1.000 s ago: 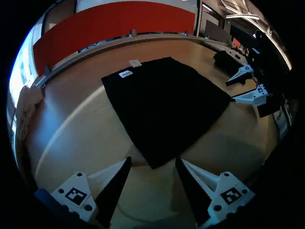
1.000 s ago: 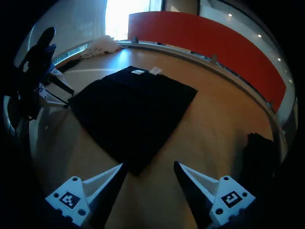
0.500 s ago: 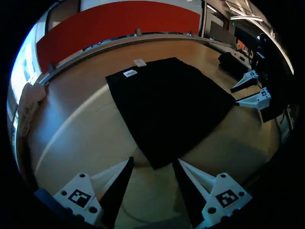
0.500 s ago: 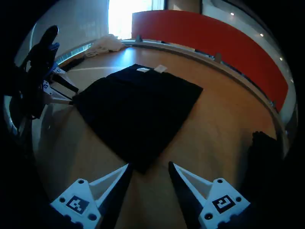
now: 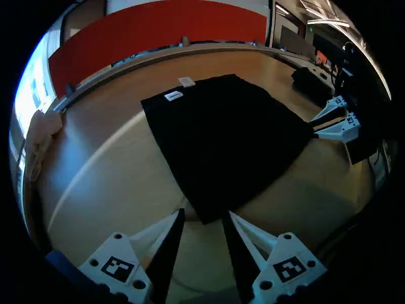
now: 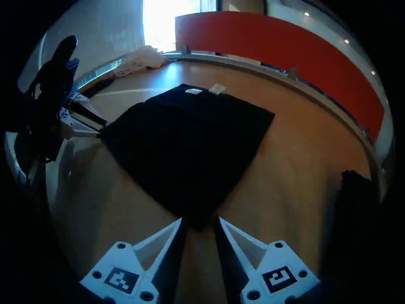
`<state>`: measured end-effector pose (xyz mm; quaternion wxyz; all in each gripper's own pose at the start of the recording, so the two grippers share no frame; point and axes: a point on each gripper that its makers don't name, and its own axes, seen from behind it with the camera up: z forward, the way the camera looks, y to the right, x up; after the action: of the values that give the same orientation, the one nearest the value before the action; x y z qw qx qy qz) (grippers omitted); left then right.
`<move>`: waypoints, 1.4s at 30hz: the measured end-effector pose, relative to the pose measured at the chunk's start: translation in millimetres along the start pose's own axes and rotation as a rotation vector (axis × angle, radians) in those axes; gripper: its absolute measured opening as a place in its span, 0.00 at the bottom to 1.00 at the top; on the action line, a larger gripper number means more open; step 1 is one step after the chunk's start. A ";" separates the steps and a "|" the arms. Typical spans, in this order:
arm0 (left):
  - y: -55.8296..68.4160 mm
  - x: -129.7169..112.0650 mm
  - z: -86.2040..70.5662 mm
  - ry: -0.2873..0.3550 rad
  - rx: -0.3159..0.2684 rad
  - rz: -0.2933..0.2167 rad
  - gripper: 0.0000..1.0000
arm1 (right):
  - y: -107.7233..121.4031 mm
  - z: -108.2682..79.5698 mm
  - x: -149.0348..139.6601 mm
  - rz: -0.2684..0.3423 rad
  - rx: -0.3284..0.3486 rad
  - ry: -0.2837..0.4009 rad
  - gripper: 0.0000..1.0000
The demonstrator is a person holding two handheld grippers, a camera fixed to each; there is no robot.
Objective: Fold towel
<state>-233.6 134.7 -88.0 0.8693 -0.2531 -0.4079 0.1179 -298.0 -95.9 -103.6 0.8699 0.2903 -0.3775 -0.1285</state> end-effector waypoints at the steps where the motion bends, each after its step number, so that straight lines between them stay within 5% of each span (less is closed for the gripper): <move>1: 0.5 -0.1 -0.1 -0.001 -0.001 0.002 0.49 | -0.1 0.0 0.1 0.000 -0.001 0.000 0.31; 12: 3.7 -1.4 -2.1 -0.008 0.003 -0.004 0.28 | -3.2 -0.8 1.6 0.015 -0.003 -0.006 0.17; 16: 3.0 -2.1 -1.5 -0.009 0.016 0.001 0.13 | -2.5 -1.0 1.3 0.019 -0.008 -0.009 0.16; 42: 10.1 8.9 -18.3 0.017 -0.019 -0.072 0.10 | 1.3 -22.5 25.5 0.031 -0.030 0.028 0.10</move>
<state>-213.8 140.6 -97.5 0.8739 -0.2474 -0.4105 0.0807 -264.1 -97.0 -100.2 0.8812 0.2733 -0.3678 -0.1165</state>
